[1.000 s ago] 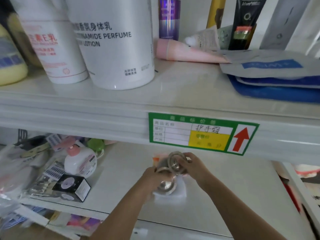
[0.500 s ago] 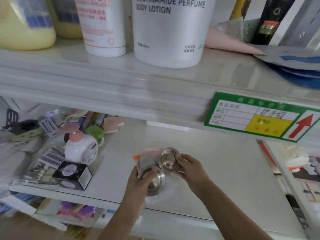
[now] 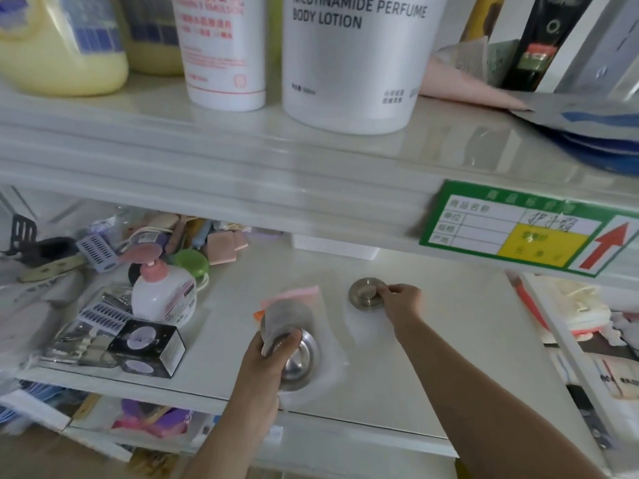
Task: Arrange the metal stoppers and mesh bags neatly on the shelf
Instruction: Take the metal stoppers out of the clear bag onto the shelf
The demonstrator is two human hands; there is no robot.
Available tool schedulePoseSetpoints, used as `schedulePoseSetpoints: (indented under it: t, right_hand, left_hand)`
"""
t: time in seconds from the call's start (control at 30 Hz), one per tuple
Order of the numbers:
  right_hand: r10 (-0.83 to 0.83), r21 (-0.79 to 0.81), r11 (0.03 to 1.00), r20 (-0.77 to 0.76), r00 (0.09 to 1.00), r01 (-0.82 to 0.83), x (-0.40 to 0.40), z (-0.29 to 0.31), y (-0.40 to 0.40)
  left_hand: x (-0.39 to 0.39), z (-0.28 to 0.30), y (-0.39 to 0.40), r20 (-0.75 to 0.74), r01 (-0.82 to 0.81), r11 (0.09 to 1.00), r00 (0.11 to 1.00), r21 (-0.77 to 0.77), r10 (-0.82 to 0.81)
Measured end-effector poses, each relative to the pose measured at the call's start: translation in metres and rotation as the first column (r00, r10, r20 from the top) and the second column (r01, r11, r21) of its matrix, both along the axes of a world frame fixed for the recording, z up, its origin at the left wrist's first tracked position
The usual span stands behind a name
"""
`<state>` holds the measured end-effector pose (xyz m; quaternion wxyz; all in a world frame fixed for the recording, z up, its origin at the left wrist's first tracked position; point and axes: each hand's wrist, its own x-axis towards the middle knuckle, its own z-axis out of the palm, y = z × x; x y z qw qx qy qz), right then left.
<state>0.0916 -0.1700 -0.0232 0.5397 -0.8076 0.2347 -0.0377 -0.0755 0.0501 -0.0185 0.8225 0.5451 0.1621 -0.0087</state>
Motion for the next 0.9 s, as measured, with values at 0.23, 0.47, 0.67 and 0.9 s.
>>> schedulePoseSetpoints:
  t: [0.23, 0.47, 0.67, 0.9]
  right_hand:
    - [0.048, -0.377, 0.924, -0.072, 0.996, -0.072, 0.000, -0.009, 0.001]
    - [0.432, -0.266, 0.898, 0.376, 0.820, -0.350, -0.093, 0.048, 0.047]
    - [0.654, -0.319, 0.728, 0.059, 0.754, -0.607, -0.141, 0.046, 0.062]
    - [0.609, -0.232, 0.778, 0.050, 0.792, -0.584, -0.140, 0.037, 0.053]
  left_hand:
    - [0.000, 0.007, -0.006, -0.010, -0.004, 0.999, 1.000, -0.049, 0.004]
    - [0.001, 0.012, -0.003, -0.008, -0.043, 0.996, 0.999, -0.077, 0.042]
    - [0.005, 0.016, -0.014, 0.033, -0.008, 1.000, 0.999, -0.006, 0.008]
    - [0.006, 0.010, -0.023, -0.144, -0.077, 0.987, 0.988, -0.139, 0.056]
